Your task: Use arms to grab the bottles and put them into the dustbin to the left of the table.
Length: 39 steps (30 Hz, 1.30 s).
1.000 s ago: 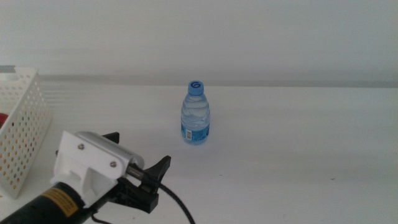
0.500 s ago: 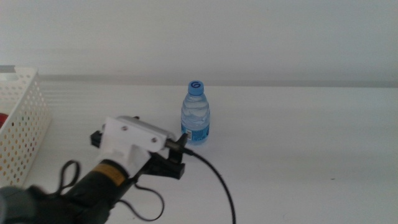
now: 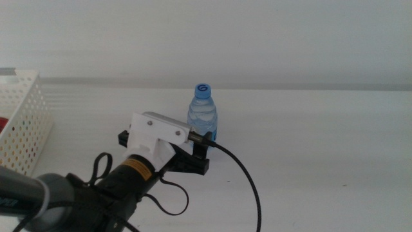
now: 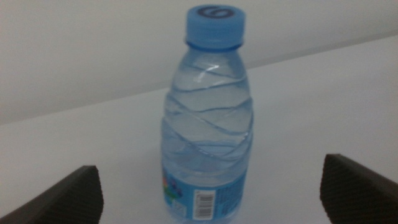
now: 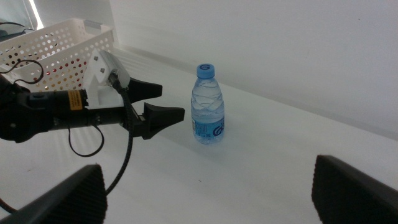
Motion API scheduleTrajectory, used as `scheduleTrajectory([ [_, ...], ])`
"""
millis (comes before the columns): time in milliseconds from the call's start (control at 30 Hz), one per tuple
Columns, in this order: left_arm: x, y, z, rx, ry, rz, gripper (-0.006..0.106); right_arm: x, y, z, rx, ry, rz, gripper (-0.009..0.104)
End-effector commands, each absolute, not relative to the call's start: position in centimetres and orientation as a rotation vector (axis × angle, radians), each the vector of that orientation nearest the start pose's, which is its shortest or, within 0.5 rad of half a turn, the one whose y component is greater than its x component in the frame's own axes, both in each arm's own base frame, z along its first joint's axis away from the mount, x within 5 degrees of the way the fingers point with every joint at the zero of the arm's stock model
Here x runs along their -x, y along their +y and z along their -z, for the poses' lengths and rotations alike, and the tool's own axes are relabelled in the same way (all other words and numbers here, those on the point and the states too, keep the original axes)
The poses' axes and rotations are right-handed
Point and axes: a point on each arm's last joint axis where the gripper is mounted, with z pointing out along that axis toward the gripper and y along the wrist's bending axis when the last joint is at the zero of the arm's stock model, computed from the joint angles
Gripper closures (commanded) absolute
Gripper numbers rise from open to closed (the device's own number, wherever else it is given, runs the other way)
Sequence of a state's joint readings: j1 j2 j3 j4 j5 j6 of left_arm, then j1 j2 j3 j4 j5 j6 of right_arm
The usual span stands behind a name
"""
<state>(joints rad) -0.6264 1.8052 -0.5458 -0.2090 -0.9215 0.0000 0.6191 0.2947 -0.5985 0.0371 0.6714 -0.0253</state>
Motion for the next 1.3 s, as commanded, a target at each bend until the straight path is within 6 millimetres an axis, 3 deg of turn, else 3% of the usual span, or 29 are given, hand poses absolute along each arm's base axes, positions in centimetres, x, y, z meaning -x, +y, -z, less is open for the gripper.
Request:
scheduleTrajectory([
  [0, -26.2, -17.2, -14.1, -0.34, 1.817, 0.4, 0.007, -4.1, 3.1, -33.2, 0.585, 1.779, -0.441, 0.007],
  [700, -29.7, -20.0, -11.4, -0.376, 1.825, 0.408, 0.007, -4.2, 3.1, -33.2, 0.585, 1.777, -0.441, 0.007],
  [1267, -32.7, -21.6, -9.7, -0.29, 1.828, 0.389, 0.007, -4.2, 3.1, -33.2, 0.585, 1.777, -0.441, 0.007],
])
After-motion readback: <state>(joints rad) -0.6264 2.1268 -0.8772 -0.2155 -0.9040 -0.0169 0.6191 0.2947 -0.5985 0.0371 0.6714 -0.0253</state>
